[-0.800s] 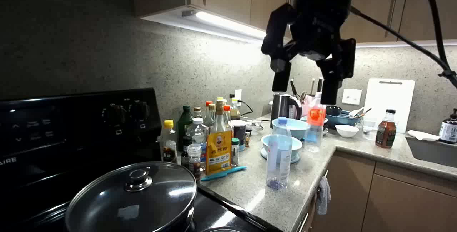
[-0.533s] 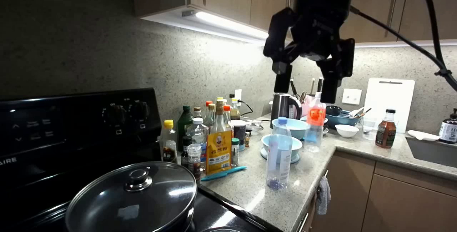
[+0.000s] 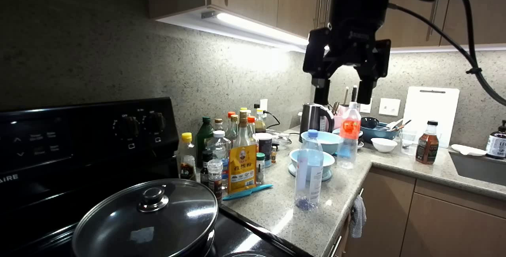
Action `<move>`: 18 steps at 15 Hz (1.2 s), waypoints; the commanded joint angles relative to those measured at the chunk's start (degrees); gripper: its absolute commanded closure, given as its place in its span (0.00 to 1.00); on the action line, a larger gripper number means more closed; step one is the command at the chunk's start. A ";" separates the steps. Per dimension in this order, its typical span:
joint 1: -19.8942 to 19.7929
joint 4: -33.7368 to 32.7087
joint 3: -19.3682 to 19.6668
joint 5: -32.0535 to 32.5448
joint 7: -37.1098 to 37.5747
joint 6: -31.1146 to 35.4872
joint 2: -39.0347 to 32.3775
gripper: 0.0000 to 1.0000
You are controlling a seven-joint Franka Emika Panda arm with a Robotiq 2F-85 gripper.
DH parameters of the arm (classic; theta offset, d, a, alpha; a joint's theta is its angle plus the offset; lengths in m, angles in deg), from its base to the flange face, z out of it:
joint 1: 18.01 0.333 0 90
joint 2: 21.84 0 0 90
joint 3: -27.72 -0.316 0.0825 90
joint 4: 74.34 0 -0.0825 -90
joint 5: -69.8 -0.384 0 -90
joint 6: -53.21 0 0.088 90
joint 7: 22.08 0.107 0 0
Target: Remove the left bottle from the counter top
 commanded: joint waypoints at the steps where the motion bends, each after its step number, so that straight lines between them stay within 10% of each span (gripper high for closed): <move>1: -0.12 -0.16 -0.11 -0.01 0.00 -0.16 -0.05 0.00; 18: -4.82 0.07 3.19 9.67 5.97 -0.04 0.21 0.00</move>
